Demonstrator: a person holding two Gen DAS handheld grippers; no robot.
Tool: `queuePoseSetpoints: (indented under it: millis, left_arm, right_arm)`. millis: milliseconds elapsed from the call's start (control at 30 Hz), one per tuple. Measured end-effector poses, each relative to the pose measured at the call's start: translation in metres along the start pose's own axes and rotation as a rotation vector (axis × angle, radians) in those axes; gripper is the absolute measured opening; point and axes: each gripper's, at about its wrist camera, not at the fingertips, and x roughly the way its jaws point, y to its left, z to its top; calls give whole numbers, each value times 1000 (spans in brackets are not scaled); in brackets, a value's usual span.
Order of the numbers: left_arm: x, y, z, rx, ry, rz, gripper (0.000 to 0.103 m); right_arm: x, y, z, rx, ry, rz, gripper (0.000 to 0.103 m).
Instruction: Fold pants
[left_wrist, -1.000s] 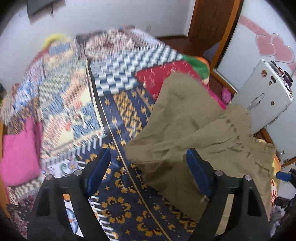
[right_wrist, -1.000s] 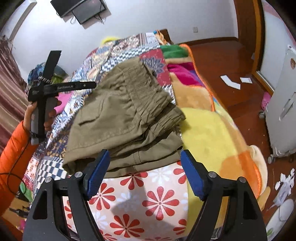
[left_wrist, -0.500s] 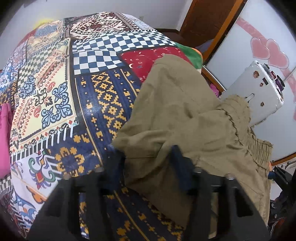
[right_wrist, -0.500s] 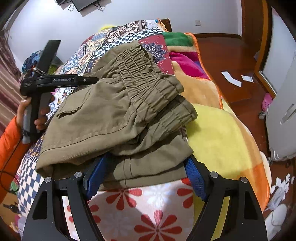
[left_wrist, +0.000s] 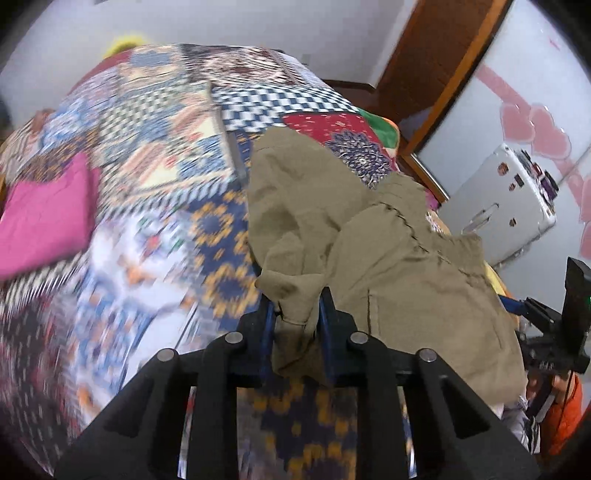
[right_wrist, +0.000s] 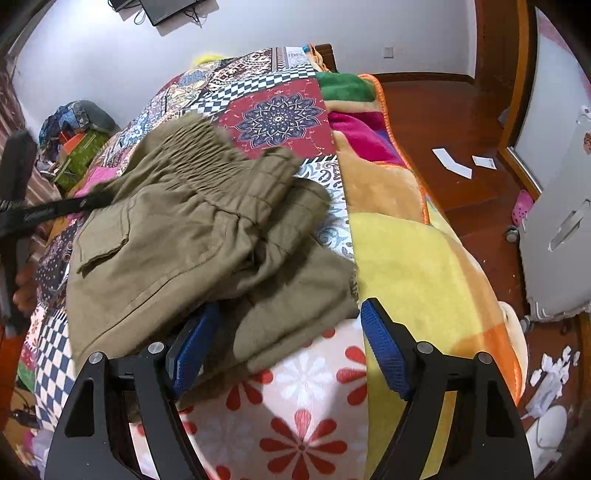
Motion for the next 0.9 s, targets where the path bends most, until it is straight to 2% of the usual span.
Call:
queuePoseSetpoints:
  millis: [133, 300, 433, 567, 700, 767, 900]
  left_arm:
    - [-29, 4, -34, -34, -33, 44, 22]
    - [-64, 12, -76, -99, -67, 51, 22]
    - [-77, 18, -96, -138, -80, 59, 24]
    - [-87, 29, -105, -190, -89, 81, 40]
    - [-100, 39, -114, -197, -100, 173, 41]
    - [-104, 44, -116, -202, -94, 185, 41]
    - [-122, 43, -98, -173, -145, 250, 41]
  right_arm:
    - [-13, 8, 1, -16, -31, 2, 76]
    - [-30, 24, 5, -51, -80, 14, 76]
    - [-36, 37, 7, -77, -107, 44, 76]
    - [-34, 52, 11, -115, -116, 71, 76]
    - [-33, 67, 16, -154, -123, 107, 76]
    - [-32, 78, 21, -183, -134, 124, 76]
    - [-25, 103, 34, -251, -152, 180, 76]
